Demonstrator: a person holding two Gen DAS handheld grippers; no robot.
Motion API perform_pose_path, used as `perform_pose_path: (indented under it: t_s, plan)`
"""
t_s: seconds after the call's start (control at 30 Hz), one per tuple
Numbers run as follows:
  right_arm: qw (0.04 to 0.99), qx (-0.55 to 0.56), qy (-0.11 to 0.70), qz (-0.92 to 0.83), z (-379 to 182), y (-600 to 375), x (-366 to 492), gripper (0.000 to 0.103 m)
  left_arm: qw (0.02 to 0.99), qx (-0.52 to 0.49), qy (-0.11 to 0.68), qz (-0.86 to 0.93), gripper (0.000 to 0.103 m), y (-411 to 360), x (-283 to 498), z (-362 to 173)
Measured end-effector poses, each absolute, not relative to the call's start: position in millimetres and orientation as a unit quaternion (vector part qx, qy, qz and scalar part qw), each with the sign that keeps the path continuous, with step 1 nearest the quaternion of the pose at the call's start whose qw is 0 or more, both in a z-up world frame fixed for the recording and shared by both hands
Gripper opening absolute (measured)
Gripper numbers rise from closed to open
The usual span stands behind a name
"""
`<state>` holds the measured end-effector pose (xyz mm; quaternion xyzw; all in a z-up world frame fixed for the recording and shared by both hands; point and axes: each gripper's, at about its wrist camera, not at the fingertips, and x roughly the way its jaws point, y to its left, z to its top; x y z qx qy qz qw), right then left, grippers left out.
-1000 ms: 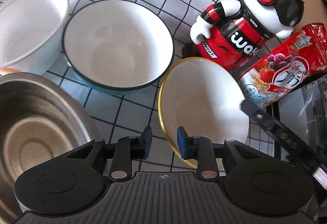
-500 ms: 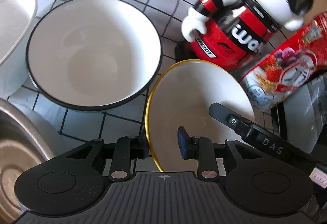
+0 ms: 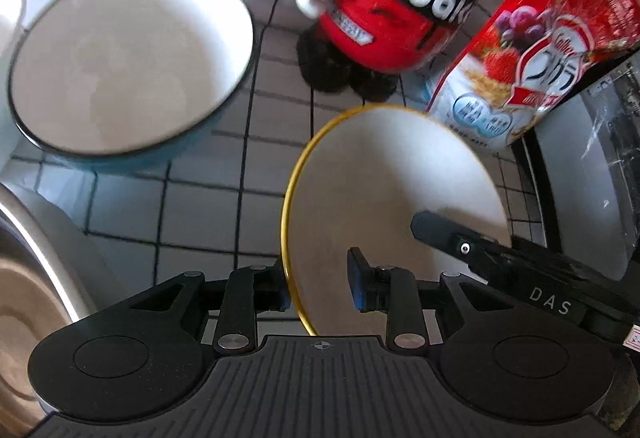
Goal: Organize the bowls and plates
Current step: 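Close the left gripper on the yellow-rimmed bowl's rim while the right gripper grips it too, then lift the yellow-rimmed bowl with both grippers and carry it toward the steel bowl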
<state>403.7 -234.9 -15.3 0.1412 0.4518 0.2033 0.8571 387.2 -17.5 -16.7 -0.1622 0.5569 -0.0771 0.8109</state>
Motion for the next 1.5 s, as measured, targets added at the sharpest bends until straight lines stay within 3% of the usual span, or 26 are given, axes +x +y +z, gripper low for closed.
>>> perform_pose_path:
  t_s: [0.43,0.83,1.23,1.5]
  plan:
    - [0.851,0.137,0.459,0.215,-29,-225,414,0.042,0.808,-0.204,0.549,-0.057,0.028,-16,380,-26]
    - [0.849,0.154,0.469,0.190,-24,-236,403,0.041,0.797,-0.177,0.574,-0.061,0.027,-36,370,-21]
    - [0.864,0.149,0.447,0.177,11,-235,327,0.041,0.816,-0.139,0.547,-0.125,0.027,-38,301,14]
    - [0.845,0.120,0.480,0.202,-1,-189,256,0.041,0.803,-0.114,0.564,-0.158,0.027,4,234,11]
